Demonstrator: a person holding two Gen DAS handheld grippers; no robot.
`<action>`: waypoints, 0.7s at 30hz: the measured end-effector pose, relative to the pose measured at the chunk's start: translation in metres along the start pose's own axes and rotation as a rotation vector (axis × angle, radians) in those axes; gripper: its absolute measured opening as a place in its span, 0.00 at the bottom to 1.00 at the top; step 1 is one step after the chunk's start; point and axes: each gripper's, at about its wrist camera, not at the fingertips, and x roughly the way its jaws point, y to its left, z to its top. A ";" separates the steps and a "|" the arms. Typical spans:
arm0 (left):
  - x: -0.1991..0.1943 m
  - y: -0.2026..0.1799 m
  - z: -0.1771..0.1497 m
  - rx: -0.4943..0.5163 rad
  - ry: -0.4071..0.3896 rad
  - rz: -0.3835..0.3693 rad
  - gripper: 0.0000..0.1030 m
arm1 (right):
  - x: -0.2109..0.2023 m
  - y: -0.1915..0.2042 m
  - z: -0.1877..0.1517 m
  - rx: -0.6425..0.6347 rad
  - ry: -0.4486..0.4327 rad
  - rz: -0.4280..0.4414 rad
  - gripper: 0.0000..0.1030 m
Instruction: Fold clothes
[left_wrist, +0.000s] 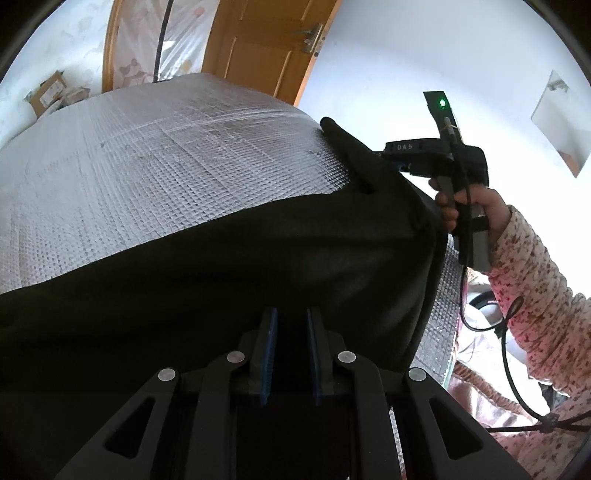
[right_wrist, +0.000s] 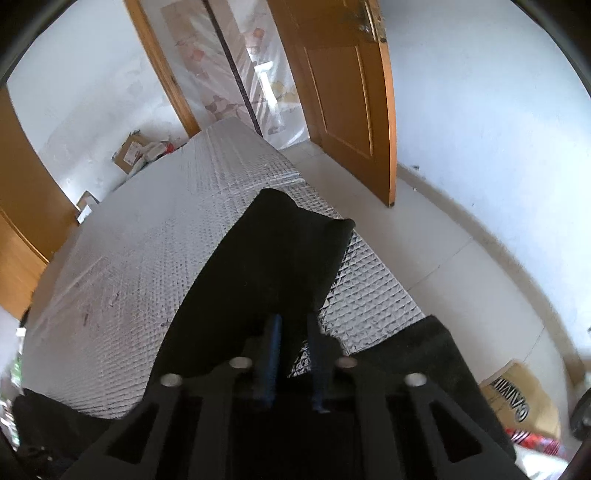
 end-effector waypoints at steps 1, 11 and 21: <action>-0.002 0.000 -0.001 -0.002 -0.001 0.000 0.16 | 0.000 0.001 0.000 -0.001 -0.001 0.000 0.05; -0.005 0.000 -0.005 -0.015 -0.011 0.007 0.16 | -0.044 -0.003 0.006 0.005 -0.126 0.004 0.04; -0.003 0.000 -0.005 -0.020 -0.018 0.023 0.16 | -0.097 -0.028 -0.005 0.053 -0.210 -0.019 0.04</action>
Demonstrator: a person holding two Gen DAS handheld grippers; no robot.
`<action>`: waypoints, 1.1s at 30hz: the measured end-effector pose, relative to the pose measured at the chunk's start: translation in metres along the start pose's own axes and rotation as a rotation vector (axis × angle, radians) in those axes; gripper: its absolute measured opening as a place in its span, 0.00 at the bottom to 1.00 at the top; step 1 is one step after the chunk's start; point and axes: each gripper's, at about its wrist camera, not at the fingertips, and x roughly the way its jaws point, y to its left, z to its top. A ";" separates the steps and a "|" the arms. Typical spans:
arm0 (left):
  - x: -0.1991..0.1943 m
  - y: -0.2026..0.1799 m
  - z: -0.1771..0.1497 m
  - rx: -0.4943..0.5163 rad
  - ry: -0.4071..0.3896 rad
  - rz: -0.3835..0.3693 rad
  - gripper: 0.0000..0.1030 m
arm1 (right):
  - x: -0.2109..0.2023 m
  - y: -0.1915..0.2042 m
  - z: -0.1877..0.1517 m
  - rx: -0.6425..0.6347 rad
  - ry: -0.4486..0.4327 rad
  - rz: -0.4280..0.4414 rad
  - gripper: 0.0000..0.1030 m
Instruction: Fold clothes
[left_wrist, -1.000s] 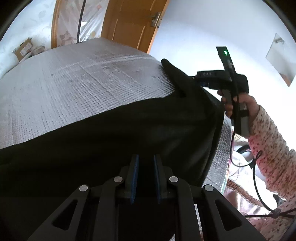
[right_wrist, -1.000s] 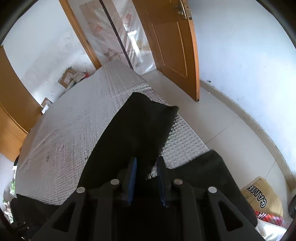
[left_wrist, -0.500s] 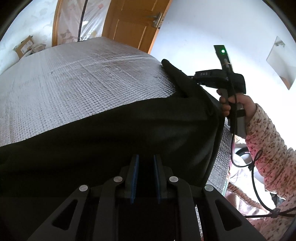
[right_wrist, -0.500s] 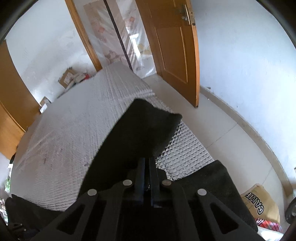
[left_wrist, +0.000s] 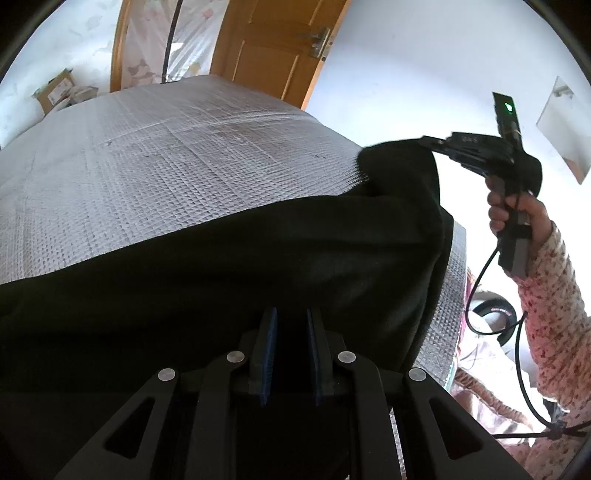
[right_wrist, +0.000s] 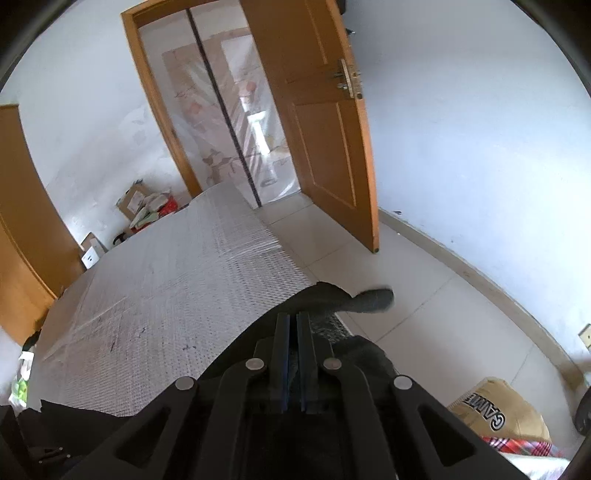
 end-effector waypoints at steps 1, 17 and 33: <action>0.000 0.000 0.000 0.000 -0.001 0.000 0.16 | -0.003 -0.004 -0.002 0.008 -0.006 -0.005 0.04; -0.002 0.010 -0.001 -0.045 -0.002 -0.021 0.16 | -0.010 -0.080 -0.055 0.204 0.031 -0.096 0.03; -0.002 -0.004 0.003 -0.002 0.013 -0.007 0.17 | -0.038 -0.070 -0.027 0.173 -0.073 -0.040 0.03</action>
